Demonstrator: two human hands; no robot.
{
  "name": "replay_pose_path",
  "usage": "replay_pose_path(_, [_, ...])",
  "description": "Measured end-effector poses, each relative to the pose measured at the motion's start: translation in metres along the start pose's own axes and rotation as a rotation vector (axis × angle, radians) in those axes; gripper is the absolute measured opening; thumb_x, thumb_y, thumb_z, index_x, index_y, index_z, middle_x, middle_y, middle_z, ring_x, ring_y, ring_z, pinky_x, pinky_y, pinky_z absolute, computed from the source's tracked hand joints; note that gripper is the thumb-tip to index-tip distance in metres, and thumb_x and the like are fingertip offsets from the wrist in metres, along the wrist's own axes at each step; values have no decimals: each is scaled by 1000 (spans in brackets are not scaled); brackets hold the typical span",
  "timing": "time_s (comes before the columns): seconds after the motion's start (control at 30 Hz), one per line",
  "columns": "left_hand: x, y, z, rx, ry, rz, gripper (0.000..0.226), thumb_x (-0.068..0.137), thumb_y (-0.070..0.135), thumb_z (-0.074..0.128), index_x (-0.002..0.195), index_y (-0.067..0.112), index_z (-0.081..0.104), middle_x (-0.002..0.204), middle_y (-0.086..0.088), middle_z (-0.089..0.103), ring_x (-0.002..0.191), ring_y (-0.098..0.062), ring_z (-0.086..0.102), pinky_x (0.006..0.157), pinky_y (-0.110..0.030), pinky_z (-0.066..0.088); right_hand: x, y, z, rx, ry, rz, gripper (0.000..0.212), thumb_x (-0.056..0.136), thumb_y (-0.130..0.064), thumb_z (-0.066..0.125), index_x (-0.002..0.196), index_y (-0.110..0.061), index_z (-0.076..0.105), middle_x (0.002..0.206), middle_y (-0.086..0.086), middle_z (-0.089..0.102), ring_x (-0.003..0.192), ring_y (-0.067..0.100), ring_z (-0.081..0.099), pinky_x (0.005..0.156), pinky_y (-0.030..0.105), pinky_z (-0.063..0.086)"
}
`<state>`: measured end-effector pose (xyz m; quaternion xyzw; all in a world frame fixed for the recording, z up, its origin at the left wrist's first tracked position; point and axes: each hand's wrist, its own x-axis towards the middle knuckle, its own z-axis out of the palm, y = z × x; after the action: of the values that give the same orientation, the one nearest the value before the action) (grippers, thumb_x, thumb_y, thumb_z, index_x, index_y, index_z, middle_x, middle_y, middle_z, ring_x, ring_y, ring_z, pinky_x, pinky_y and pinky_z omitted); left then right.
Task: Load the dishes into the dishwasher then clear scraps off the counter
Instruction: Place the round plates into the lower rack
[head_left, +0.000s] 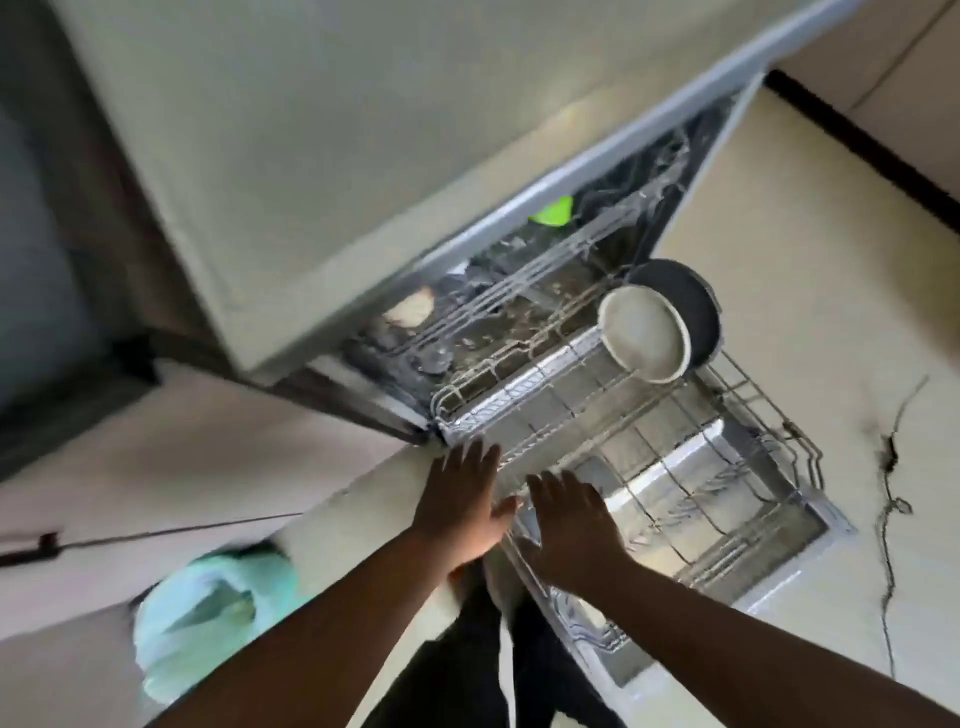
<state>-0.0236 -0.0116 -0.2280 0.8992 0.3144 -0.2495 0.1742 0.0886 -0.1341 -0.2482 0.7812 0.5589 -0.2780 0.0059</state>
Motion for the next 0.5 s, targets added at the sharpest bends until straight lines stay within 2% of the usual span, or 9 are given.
replay_pose_path(0.1, [-54, -22, -4, -69, 26, -79, 77, 93, 60, 34, 153, 19, 7, 161, -8, 5, 147, -29, 8, 118, -43, 9, -11, -38, -10, -95, -51, -102, 82, 50, -56, 74, 116, -8, 64, 109, 12, 68, 98, 36, 67, 77, 47, 55])
replay_pose_path(0.2, [-112, -53, -9, -79, 106, -199, 82, 89, 67, 19, 154, 19, 4, 161, -8, 4, 147, -28, 7, 117, -42, 1, -16, -80, -25, -174, -40, -224, 81, 61, -62, 55, 123, -10, 58, 118, 14, 66, 106, 37, 64, 84, 50, 53])
replay_pose_path(0.27, [-149, -71, -6, -82, 135, -261, 78, 94, 63, 25, 154, 18, 2, 161, -8, 2, 148, -28, 3, 117, -43, -3, -20, -112, -35, -224, -22, -298, 80, 69, -63, 49, 129, -11, 56, 127, 14, 61, 117, 38, 58, 93, 51, 48])
replay_pose_path(0.33, [-190, -92, 0, -141, 190, -353, 76, 96, 61, 26, 153, 19, 1, 161, -7, -1, 148, -26, -2, 117, -43, -7, -31, -154, -42, -303, -46, -373, 82, 80, -63, 48, 145, -13, 37, 149, 13, 40, 138, 37, 36, 110, 50, 29])
replay_pose_path(0.4, [-227, -111, 4, -166, 247, -423, 77, 95, 63, 24, 154, 20, 0, 161, -7, -1, 148, -27, -3, 117, -44, -6, -41, -194, -44, -345, -21, -442, 86, 88, -64, 42, 153, -15, 14, 159, 12, 16, 147, 34, 11, 117, 47, 10])
replay_pose_path(0.5, [-304, -141, 18, -154, 346, -524, 87, 85, 73, 7, 154, 20, 1, 161, -7, 2, 148, -27, 0, 117, -44, -5, -67, -271, -38, -361, 34, -526, 85, 91, -64, 37, 154, -17, 4, 161, 7, 5, 148, 30, 1, 118, 45, 3])
